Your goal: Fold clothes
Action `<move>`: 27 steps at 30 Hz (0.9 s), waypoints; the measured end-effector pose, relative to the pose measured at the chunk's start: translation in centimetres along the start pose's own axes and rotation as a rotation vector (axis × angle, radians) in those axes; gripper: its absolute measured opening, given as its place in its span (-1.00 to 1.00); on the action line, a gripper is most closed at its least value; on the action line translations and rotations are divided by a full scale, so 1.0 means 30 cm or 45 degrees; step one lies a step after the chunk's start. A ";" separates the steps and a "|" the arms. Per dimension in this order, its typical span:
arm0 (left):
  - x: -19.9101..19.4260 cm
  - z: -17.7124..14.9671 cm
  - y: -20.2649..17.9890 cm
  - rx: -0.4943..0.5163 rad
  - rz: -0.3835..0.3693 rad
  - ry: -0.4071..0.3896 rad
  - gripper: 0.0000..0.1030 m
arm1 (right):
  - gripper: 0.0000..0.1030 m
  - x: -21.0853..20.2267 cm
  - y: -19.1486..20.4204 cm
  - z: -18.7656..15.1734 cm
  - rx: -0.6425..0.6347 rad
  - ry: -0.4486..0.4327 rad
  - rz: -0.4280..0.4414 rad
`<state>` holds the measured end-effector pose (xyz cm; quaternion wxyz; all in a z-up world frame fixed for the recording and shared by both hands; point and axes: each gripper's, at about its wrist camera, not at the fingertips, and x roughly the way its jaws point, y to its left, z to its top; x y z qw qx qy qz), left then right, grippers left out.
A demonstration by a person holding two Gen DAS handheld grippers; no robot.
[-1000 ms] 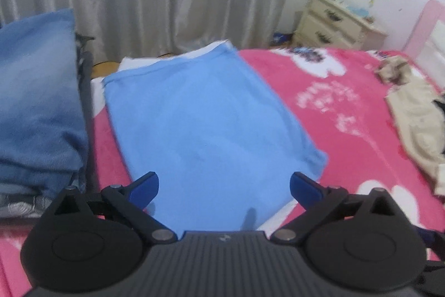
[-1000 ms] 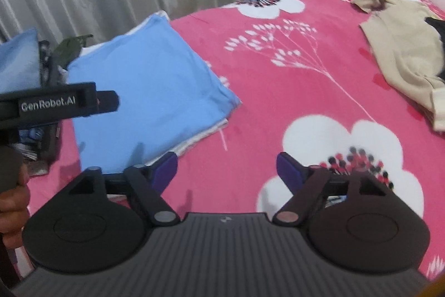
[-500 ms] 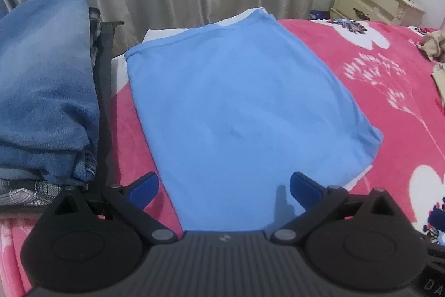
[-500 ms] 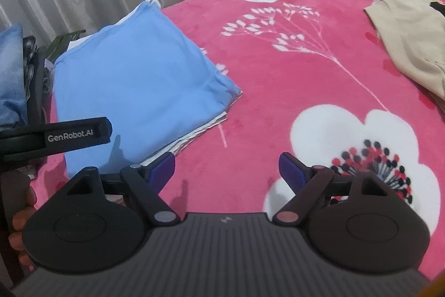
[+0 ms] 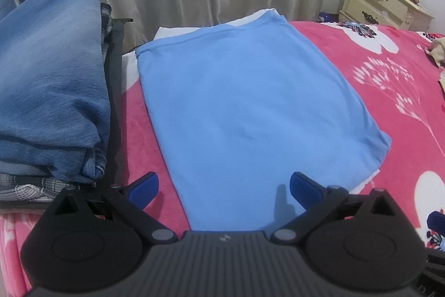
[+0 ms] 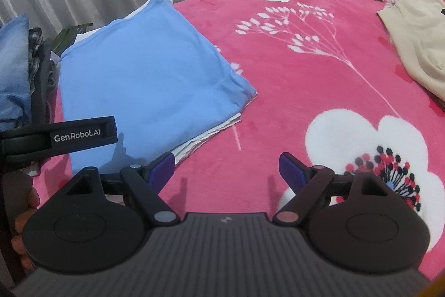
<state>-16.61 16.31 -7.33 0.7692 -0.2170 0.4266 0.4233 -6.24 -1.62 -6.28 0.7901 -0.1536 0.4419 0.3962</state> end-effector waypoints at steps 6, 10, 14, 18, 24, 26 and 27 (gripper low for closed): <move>0.007 0.003 0.001 -0.002 0.005 -0.003 0.97 | 0.60 0.008 0.008 0.005 -0.008 0.007 0.003; 0.012 0.002 -0.001 -0.009 0.004 0.001 0.97 | 0.60 0.011 0.014 0.008 -0.013 0.009 0.005; 0.004 0.003 -0.004 -0.020 0.003 -0.040 0.96 | 0.60 0.009 0.017 0.012 -0.011 0.009 0.008; -0.017 0.008 -0.007 -0.046 0.005 -0.092 0.96 | 0.60 0.007 0.019 0.017 -0.017 0.005 0.003; -0.018 0.010 -0.012 -0.056 -0.002 -0.081 0.96 | 0.60 0.012 0.018 0.020 -0.010 0.008 0.004; -0.014 0.008 -0.013 -0.059 -0.009 -0.064 0.96 | 0.60 0.013 0.020 0.019 -0.012 0.010 0.007; -0.013 0.007 -0.014 -0.057 -0.010 -0.061 0.96 | 0.60 0.013 0.020 0.020 -0.013 0.010 0.008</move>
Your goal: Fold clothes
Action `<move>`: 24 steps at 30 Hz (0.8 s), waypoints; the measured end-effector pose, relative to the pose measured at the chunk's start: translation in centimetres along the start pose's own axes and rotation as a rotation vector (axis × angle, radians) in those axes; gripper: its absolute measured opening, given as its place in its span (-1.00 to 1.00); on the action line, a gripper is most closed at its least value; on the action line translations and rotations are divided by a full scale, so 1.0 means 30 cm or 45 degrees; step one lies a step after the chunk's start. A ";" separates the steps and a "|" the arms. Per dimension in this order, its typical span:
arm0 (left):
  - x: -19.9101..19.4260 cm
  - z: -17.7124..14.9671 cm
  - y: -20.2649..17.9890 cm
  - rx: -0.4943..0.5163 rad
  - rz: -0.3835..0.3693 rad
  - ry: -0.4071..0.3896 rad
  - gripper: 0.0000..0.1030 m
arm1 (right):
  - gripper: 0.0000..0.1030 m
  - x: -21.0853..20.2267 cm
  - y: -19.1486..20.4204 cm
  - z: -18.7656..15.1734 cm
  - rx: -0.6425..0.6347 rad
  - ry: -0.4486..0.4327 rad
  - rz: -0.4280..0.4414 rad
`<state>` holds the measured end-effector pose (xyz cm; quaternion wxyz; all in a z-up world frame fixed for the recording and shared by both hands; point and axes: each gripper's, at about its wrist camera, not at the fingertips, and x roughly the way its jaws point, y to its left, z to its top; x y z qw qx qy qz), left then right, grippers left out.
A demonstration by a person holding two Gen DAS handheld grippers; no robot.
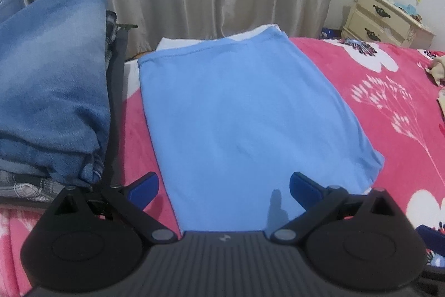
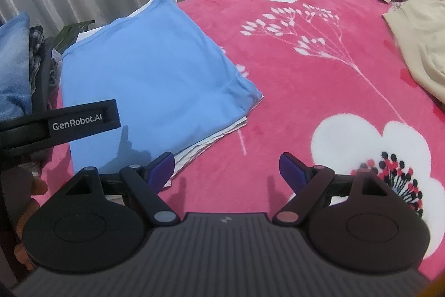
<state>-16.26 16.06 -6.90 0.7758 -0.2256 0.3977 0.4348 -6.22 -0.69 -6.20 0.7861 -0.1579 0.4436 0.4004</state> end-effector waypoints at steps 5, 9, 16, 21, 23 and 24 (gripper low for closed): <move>-0.003 -0.013 0.013 0.028 -0.023 -0.028 0.96 | 0.61 -0.001 -0.005 -0.006 0.003 -0.003 0.000; -0.009 -0.034 0.034 0.100 -0.104 -0.065 0.96 | 0.61 -0.017 -0.040 -0.020 0.050 -0.048 -0.013; -0.016 -0.076 0.052 0.212 -0.156 -0.113 0.96 | 0.58 -0.053 -0.124 -0.018 0.153 -0.172 -0.022; 0.013 -0.070 0.058 0.247 -0.197 -0.099 0.96 | 0.45 -0.030 -0.106 0.059 0.097 -0.246 0.024; 0.033 -0.071 0.063 0.251 -0.212 -0.085 0.95 | 0.15 -0.007 -0.091 0.096 0.076 -0.254 0.061; 0.045 -0.073 0.066 0.253 -0.219 -0.075 0.94 | 0.07 0.013 -0.082 0.113 0.064 -0.251 0.083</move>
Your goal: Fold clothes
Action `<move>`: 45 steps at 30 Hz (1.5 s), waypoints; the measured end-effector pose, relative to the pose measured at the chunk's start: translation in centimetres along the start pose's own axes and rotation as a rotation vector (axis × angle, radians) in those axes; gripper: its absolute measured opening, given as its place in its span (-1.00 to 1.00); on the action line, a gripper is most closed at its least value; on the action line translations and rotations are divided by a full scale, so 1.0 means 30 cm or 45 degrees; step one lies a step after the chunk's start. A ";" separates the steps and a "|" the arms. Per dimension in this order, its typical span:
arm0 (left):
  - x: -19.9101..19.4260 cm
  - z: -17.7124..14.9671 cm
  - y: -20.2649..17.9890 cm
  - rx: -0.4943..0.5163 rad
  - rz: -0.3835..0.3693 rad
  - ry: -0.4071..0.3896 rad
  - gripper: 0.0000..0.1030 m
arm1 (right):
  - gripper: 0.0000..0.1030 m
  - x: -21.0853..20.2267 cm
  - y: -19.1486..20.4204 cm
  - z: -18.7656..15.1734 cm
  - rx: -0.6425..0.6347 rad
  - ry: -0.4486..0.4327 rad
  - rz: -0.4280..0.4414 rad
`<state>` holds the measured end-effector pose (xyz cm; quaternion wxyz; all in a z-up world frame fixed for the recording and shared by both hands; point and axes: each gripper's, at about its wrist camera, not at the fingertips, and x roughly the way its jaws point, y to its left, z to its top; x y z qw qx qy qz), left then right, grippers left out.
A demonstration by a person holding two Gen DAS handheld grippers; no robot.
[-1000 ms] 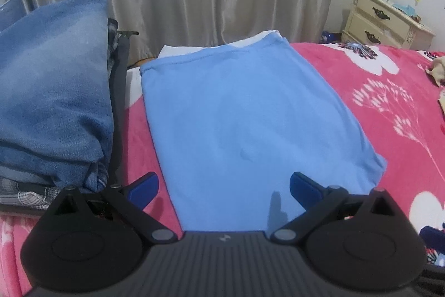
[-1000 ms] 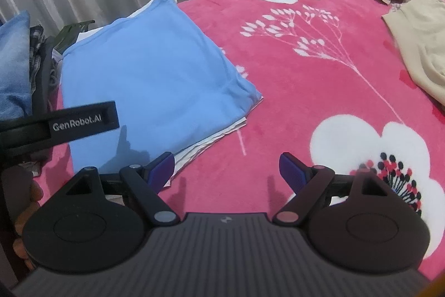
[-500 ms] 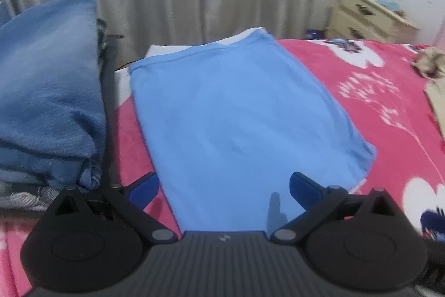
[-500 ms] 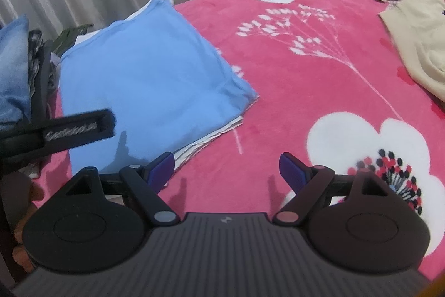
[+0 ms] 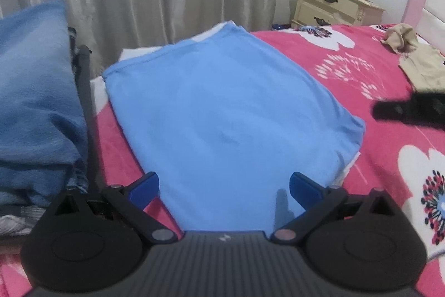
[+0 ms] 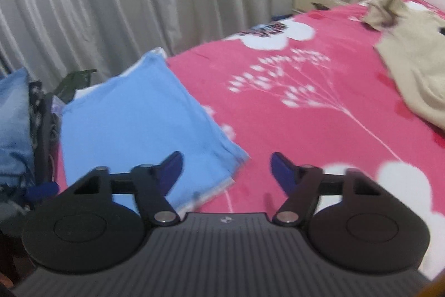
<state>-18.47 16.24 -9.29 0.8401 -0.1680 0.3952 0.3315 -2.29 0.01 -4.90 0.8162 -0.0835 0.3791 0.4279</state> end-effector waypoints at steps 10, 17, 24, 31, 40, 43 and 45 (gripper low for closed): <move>0.089 -0.058 0.045 0.024 -0.049 0.088 0.93 | -1.00 0.300 -0.101 -0.008 0.186 0.185 0.123; 0.051 -0.047 0.069 0.084 -0.171 0.079 0.90 | -0.98 0.215 -0.105 0.037 0.188 0.027 0.098; 0.069 -0.065 0.077 0.113 -0.169 0.103 0.90 | -1.00 0.306 -0.161 0.029 0.278 0.083 0.048; -0.025 -0.042 0.117 0.195 -0.384 0.035 0.89 | -0.92 0.117 -0.161 0.009 0.244 -0.053 0.178; 0.026 -0.126 0.046 0.341 -0.410 0.129 0.89 | -0.95 0.219 0.007 -0.111 -0.094 0.153 0.236; 0.025 -0.134 0.068 0.370 -0.423 0.201 0.84 | -0.97 0.186 -0.019 -0.115 -0.041 0.144 0.213; -0.004 -0.106 0.091 0.355 -0.460 0.194 0.83 | -0.91 0.149 -0.016 -0.112 -0.084 0.133 0.160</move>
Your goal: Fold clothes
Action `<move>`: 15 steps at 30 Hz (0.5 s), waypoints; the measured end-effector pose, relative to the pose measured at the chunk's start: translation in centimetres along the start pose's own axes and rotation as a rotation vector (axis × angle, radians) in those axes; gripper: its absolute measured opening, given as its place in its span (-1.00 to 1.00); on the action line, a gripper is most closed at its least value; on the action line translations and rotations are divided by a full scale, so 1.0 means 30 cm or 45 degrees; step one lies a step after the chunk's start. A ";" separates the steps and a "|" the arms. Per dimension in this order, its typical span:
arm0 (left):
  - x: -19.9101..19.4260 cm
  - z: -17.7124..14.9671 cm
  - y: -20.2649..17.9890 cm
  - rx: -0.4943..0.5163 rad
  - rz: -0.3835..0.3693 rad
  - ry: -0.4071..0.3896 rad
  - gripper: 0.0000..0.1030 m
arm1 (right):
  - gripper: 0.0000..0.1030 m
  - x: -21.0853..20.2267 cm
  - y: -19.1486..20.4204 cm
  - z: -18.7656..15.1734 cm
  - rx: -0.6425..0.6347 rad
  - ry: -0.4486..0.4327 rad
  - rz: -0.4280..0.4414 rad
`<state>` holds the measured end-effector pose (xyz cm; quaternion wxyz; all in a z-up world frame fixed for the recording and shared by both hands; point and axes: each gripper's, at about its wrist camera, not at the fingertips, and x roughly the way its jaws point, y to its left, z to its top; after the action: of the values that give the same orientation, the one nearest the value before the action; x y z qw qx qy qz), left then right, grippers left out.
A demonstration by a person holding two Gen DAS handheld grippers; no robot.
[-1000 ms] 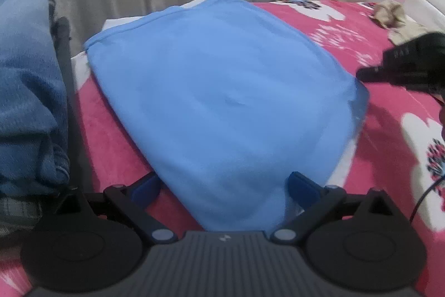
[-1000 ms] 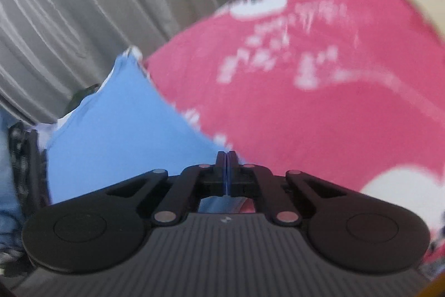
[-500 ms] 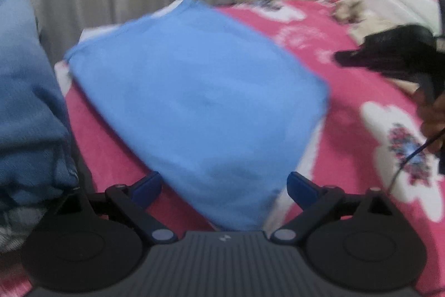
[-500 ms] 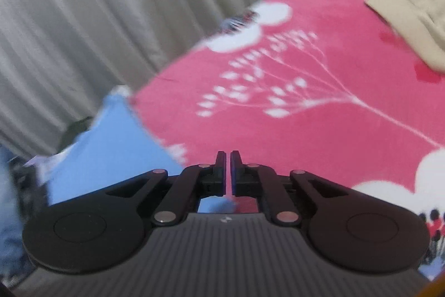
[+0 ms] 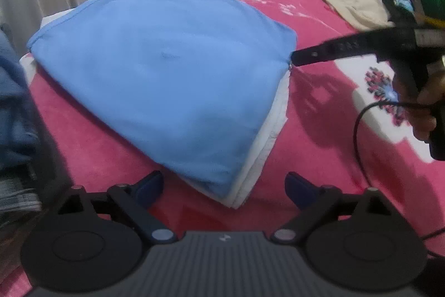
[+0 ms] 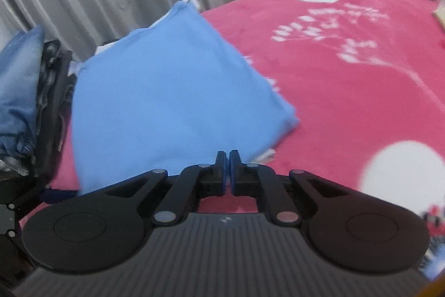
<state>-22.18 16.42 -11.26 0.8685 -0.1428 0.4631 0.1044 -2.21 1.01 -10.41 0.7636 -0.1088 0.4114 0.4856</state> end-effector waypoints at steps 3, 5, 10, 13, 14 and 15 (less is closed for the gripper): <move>-0.079 0.034 0.011 0.020 -0.050 -0.113 0.84 | -0.91 -0.054 -0.007 0.029 -0.012 -0.066 0.012; -0.111 0.063 0.001 0.030 -0.065 -0.196 0.85 | -0.91 -0.077 0.010 0.052 -0.026 -0.137 0.036; -0.024 0.091 0.000 -0.079 0.054 -0.177 0.83 | -0.91 -0.020 0.062 0.088 -0.112 -0.171 0.062; 0.048 0.068 0.028 -0.185 0.144 -0.043 0.66 | -0.91 0.037 0.055 0.049 -0.117 -0.051 0.001; 0.039 0.069 0.033 -0.198 0.144 -0.048 0.66 | -0.91 0.043 0.043 0.029 -0.100 -0.010 -0.020; 0.024 0.074 0.038 -0.207 0.136 -0.064 0.66 | -0.91 0.048 0.029 0.010 -0.081 0.029 -0.040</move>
<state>-20.41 18.29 -10.84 0.8586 -0.1853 0.4380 0.1913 -2.51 2.56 -11.08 0.7625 -0.1448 0.4028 0.4851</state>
